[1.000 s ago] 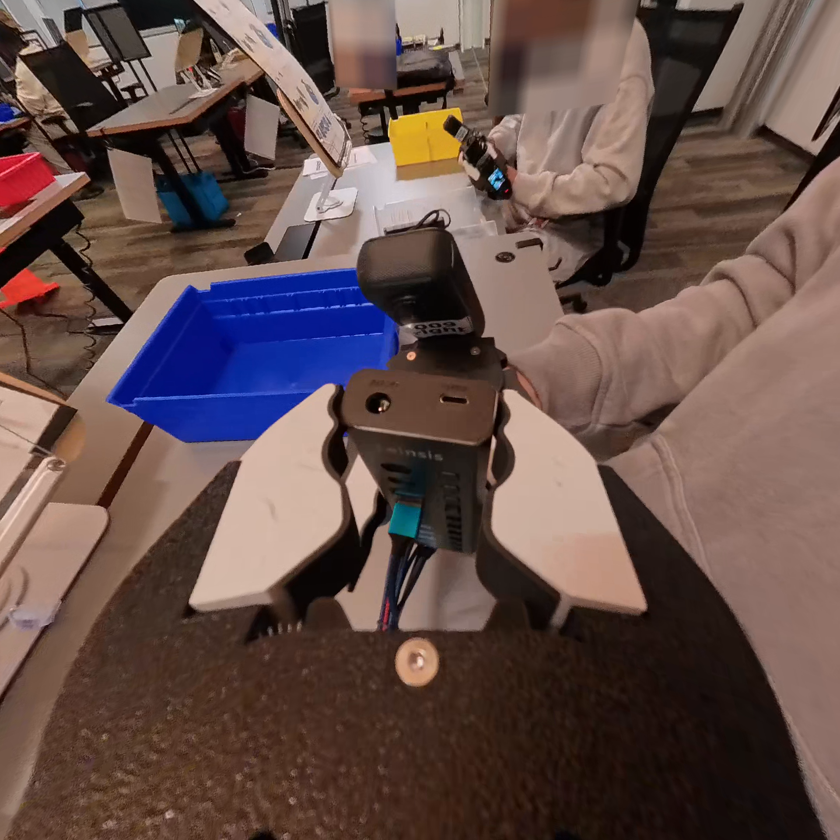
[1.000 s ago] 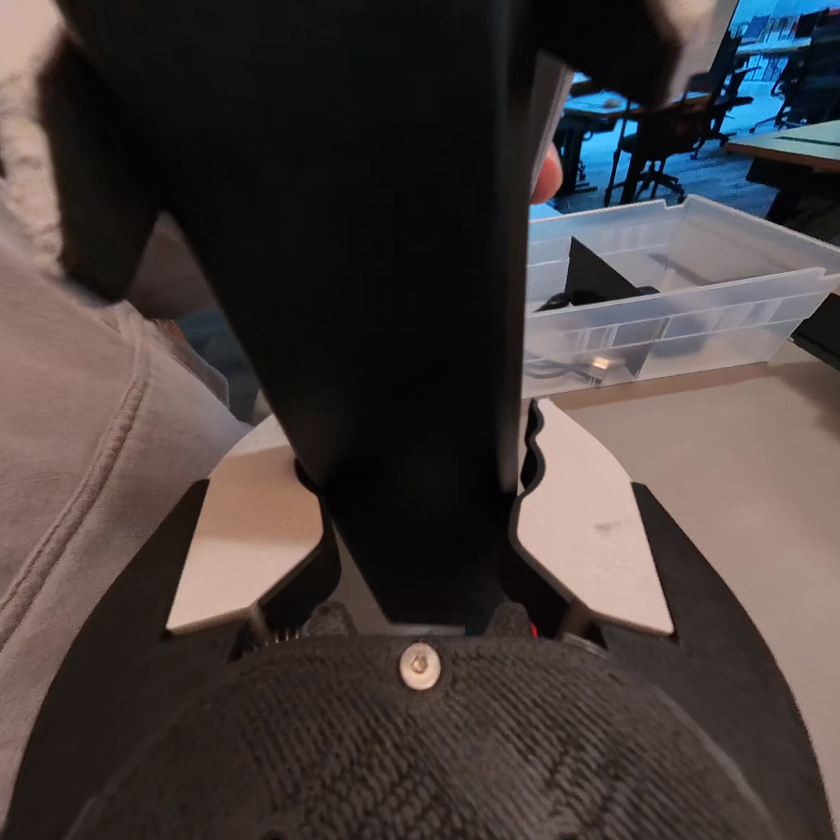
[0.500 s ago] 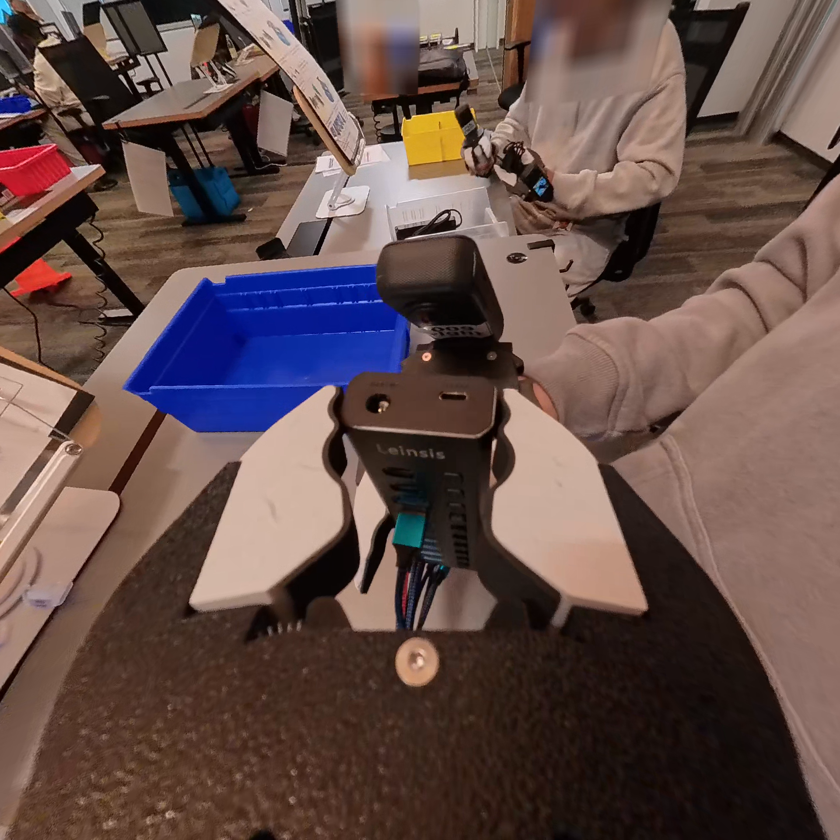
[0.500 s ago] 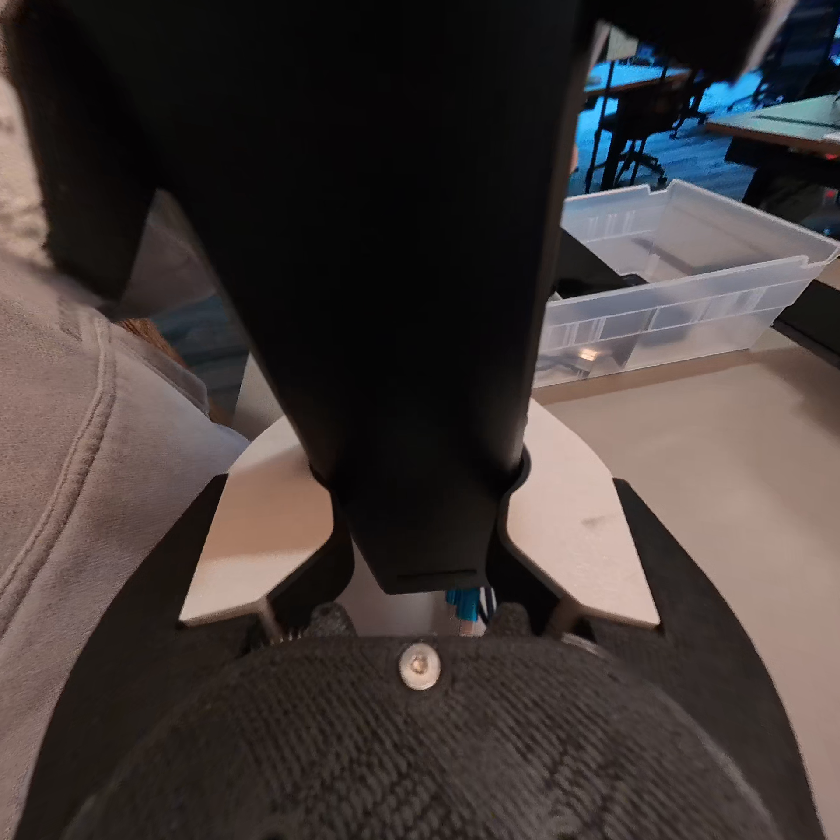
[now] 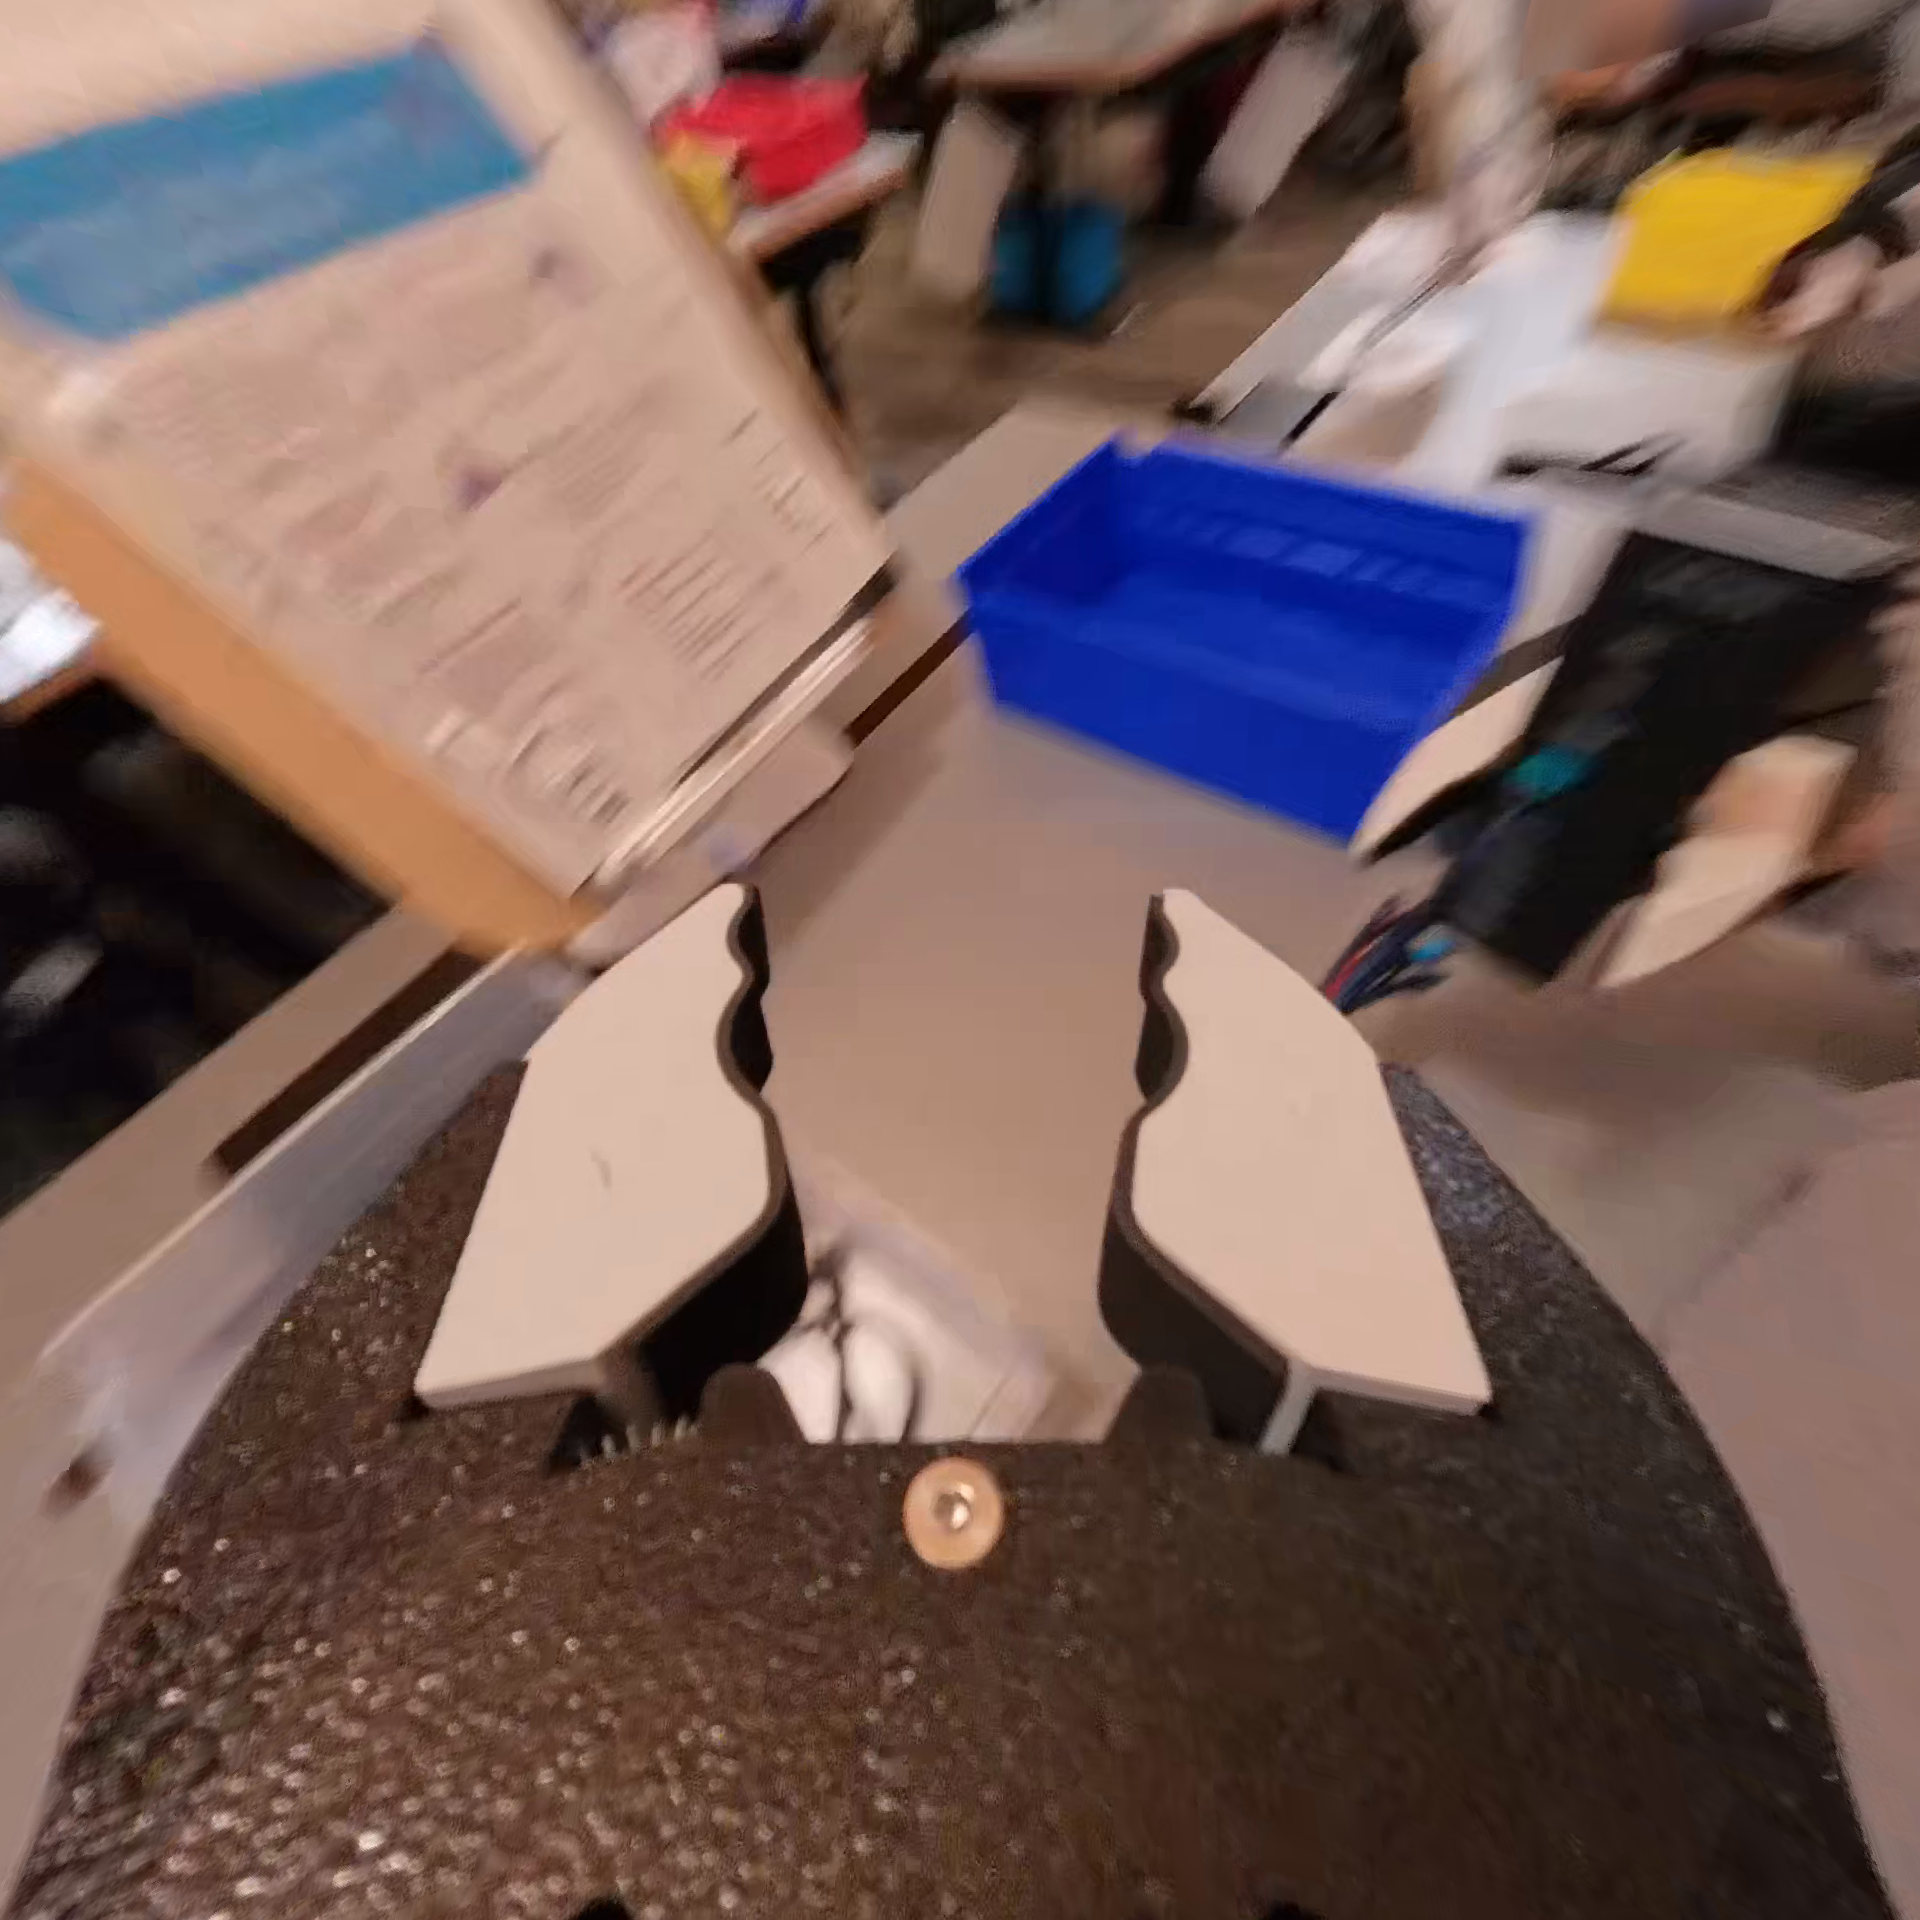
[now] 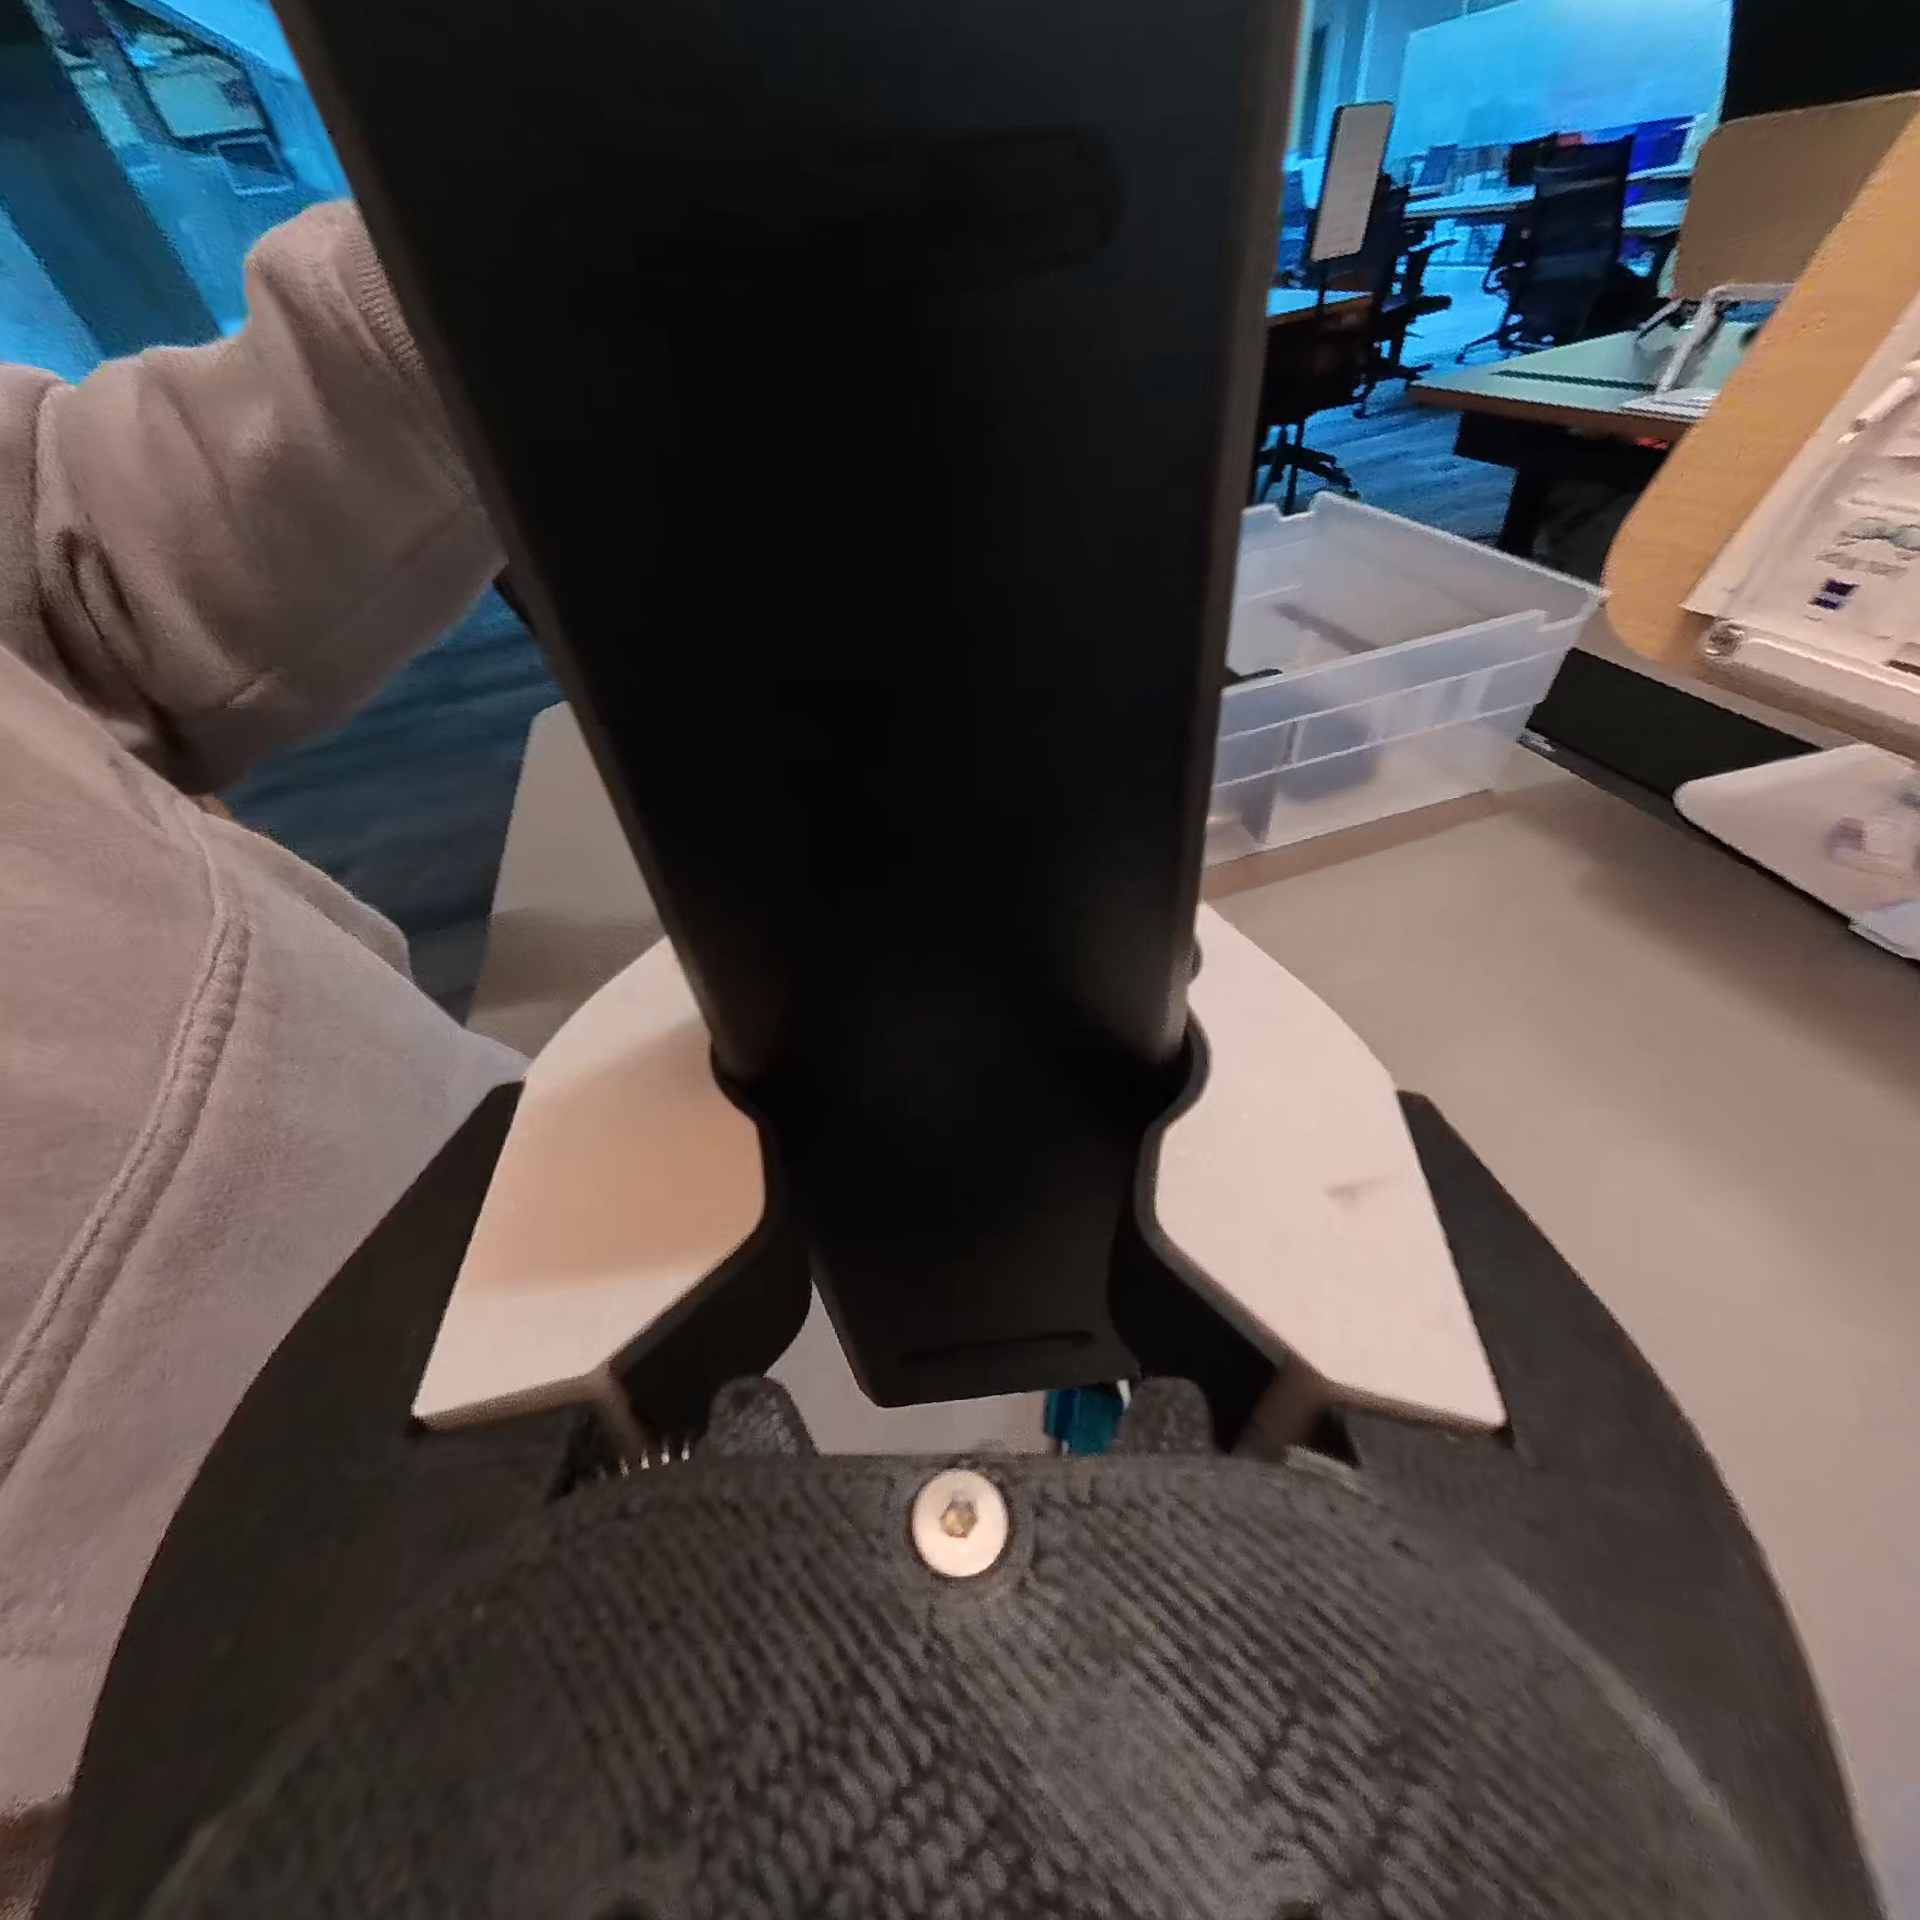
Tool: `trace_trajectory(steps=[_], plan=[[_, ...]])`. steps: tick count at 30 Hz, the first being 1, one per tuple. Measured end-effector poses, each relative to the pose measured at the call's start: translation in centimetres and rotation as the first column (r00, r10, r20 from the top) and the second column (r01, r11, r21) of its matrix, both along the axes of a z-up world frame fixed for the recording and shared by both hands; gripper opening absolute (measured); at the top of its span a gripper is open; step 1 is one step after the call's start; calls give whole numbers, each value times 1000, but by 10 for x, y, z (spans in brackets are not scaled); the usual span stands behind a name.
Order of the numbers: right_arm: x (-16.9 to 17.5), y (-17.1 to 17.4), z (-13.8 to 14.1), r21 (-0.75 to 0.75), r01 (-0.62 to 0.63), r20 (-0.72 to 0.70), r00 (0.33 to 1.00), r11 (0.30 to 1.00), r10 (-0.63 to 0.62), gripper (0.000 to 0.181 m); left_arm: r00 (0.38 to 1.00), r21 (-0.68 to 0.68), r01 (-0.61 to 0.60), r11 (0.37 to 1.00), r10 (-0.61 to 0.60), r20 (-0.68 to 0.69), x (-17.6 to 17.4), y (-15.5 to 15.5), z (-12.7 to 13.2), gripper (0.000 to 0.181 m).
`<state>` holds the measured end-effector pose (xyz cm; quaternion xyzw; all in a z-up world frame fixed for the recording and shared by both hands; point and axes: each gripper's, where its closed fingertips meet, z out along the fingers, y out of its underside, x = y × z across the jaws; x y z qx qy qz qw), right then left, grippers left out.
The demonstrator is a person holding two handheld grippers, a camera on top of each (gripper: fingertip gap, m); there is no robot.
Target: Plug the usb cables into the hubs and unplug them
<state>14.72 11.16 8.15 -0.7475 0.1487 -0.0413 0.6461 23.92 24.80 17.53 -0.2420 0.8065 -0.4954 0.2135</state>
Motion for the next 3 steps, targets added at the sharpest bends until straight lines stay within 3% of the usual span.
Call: trace_trajectory(steps=[3], plan=[[3,-11,1,11,26,-9,1000,1000,-26,75,979,182,-116,976,143,-143,24,63,-53,63]])
